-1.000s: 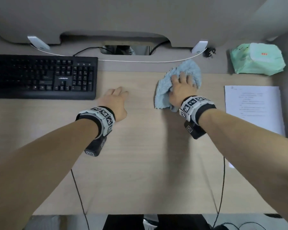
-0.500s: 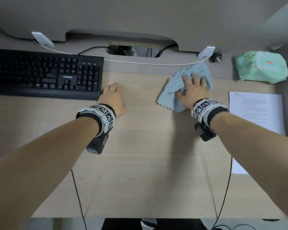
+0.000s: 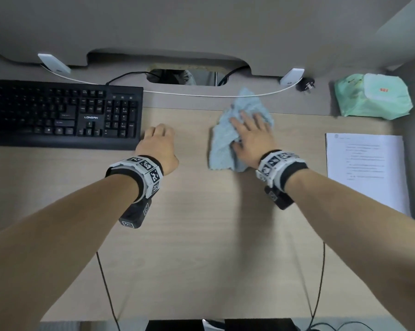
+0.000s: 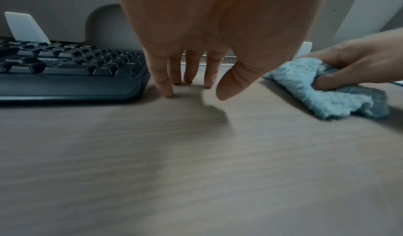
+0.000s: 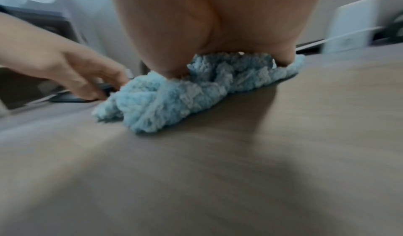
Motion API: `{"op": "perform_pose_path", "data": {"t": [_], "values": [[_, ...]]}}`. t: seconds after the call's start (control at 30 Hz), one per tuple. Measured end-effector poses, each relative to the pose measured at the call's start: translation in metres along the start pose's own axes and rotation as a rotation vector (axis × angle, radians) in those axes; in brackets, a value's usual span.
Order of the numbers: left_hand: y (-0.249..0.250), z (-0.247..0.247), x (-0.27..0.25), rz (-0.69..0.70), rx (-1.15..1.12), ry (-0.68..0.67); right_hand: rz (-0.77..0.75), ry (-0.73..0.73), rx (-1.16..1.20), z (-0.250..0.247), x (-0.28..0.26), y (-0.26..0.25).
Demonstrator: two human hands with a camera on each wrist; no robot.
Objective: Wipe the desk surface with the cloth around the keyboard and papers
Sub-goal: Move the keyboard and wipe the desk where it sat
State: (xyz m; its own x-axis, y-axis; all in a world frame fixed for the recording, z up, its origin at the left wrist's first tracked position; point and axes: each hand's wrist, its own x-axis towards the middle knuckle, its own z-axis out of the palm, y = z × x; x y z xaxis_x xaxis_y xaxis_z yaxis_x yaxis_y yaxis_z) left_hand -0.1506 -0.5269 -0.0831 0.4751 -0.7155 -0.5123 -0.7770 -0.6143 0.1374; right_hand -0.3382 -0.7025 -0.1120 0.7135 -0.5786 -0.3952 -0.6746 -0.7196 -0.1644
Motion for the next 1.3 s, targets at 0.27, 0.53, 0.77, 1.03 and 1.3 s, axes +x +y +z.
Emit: {"op": "perform_pose_path", "data": {"t": [0.27, 0.53, 0.77, 1.03, 1.3], "values": [[-0.001, 0.006, -0.001, 0.015, 0.028, 0.031, 0.412, 0.057, 0.018, -0.019, 0.008, 0.064], [-0.004, 0.003, -0.002, 0.037, 0.018, 0.016, -0.133, -0.076, -0.023, 0.016, -0.024, -0.066], [-0.011, 0.001, -0.008, 0.073, -0.115, -0.006, 0.065, -0.005, 0.034, 0.011, -0.032, -0.004], [-0.06, 0.006, -0.051, -0.027, -0.22, 0.145, -0.004, -0.019, 0.003, 0.0, 0.019, -0.092], [-0.141, 0.028, -0.081, -0.335, -0.156, 0.106, -0.575, -0.164, -0.147, 0.053, -0.042, -0.184]]}}
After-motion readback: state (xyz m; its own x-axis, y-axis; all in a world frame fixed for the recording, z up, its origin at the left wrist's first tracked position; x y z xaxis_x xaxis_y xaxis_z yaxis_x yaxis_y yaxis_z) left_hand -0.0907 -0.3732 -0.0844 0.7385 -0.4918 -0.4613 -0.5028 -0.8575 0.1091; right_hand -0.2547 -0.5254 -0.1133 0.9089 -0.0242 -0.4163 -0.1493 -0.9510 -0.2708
